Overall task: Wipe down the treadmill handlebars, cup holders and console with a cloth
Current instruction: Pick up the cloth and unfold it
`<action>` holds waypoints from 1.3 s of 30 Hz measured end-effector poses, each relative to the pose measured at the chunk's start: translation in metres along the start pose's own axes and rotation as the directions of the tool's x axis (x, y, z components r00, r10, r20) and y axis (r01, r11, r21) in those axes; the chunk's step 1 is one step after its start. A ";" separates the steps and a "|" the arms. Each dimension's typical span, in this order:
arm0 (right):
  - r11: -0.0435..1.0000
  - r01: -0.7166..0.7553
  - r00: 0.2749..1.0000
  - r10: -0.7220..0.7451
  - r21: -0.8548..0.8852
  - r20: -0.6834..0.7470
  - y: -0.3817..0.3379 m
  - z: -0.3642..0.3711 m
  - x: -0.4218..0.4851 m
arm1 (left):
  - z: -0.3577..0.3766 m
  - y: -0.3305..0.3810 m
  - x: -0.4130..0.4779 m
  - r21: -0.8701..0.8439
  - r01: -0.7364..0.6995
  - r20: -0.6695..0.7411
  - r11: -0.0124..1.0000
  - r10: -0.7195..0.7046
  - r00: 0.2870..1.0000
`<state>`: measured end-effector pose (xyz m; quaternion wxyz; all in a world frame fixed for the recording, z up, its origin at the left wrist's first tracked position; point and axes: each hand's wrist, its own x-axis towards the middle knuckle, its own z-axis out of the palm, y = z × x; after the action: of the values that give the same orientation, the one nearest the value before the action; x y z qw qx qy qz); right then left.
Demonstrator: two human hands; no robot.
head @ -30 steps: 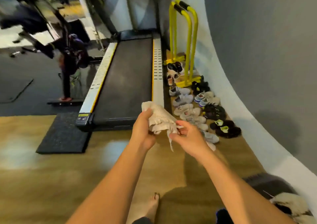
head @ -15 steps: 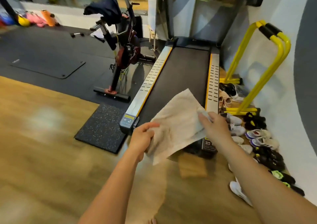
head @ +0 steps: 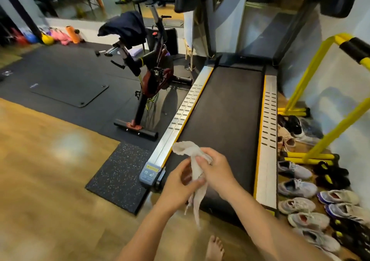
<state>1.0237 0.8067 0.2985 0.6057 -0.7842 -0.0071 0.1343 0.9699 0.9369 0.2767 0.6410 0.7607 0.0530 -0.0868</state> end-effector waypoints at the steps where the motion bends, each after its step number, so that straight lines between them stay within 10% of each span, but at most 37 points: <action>1: 1.000 -0.016 0.999 0.016 0.015 0.034 -0.005 -0.007 0.015 | 0.008 0.010 0.016 0.024 -0.020 -0.020 1.000 0.020 1.000; 8: 0.990 -0.011 0.972 -0.023 0.138 0.235 -0.036 -0.052 0.118 | 0.019 0.061 0.120 0.075 -0.012 -0.344 0.997 0.037 0.938; 19: 0.993 0.058 0.996 -0.051 0.103 -0.071 -0.077 -0.135 0.283 | -0.043 0.118 0.280 -0.287 0.065 -0.538 0.956 -0.216 0.815; 25: 0.812 -0.107 0.994 0.082 0.573 0.069 -0.126 -0.208 0.415 | -0.106 0.173 0.412 -0.448 0.142 -0.333 0.882 -0.312 0.890; 28: 0.920 -0.353 0.901 0.285 0.172 0.327 -0.132 -0.201 0.453 | -0.125 0.186 0.453 -0.531 0.362 -0.158 0.766 -0.509 0.846; 30: 0.934 -0.336 0.907 0.356 -0.121 0.225 -0.140 -0.191 0.471 | -0.133 0.201 0.467 -0.507 0.484 -0.093 0.714 -0.603 0.792; 35: 0.917 -0.343 0.935 0.311 0.206 0.173 -0.208 -0.225 0.513 | -0.180 0.262 0.482 -0.518 0.408 -0.048 0.752 -0.502 0.864; 39: 0.911 -0.411 0.887 0.390 0.035 0.248 -0.215 -0.249 0.506 | -0.173 0.284 0.475 -0.086 0.476 -0.140 0.875 -0.484 0.864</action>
<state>1.5984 0.7156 0.4582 0.5931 -0.7203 0.0890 0.3486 1.5004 1.0439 0.4845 0.6112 0.7123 0.2929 -0.1822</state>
